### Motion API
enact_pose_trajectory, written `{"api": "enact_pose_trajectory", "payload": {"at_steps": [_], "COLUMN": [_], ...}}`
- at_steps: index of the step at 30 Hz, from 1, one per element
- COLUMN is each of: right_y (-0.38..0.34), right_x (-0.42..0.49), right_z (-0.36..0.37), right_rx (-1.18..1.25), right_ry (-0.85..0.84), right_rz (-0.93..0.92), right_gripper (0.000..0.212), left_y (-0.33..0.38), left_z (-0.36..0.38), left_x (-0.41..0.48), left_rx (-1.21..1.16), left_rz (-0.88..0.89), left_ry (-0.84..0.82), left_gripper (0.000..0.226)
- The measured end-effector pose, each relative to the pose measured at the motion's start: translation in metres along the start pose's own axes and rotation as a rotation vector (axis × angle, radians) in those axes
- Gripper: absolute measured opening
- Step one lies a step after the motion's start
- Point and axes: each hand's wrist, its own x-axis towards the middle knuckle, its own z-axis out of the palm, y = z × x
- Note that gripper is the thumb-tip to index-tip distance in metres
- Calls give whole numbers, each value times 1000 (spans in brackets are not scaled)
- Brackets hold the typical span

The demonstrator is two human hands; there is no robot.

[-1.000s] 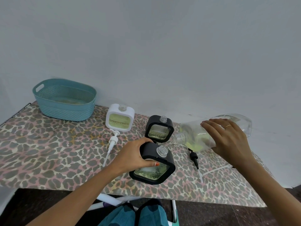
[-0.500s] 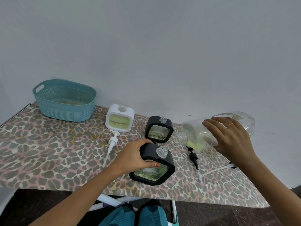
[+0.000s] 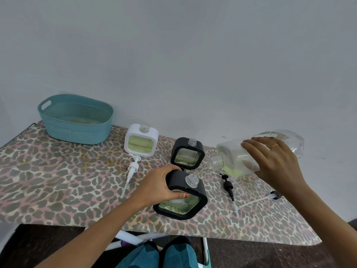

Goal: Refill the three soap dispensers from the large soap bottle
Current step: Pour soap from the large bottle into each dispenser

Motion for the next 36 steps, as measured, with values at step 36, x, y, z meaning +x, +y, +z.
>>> {"api": "enact_pose_trajectory", "payload": {"at_steps": [36], "right_y": [-5], "right_x": [4], "right_z": [-1], "right_rx": [-34], "right_ry": [28], "right_rz": [-100], "right_gripper": [33], "left_y": [4], "left_z": [6], "left_x": [0], "left_rx": [-36], "left_rz": [8], "left_ry": [-15], "left_gripper": [61]}}
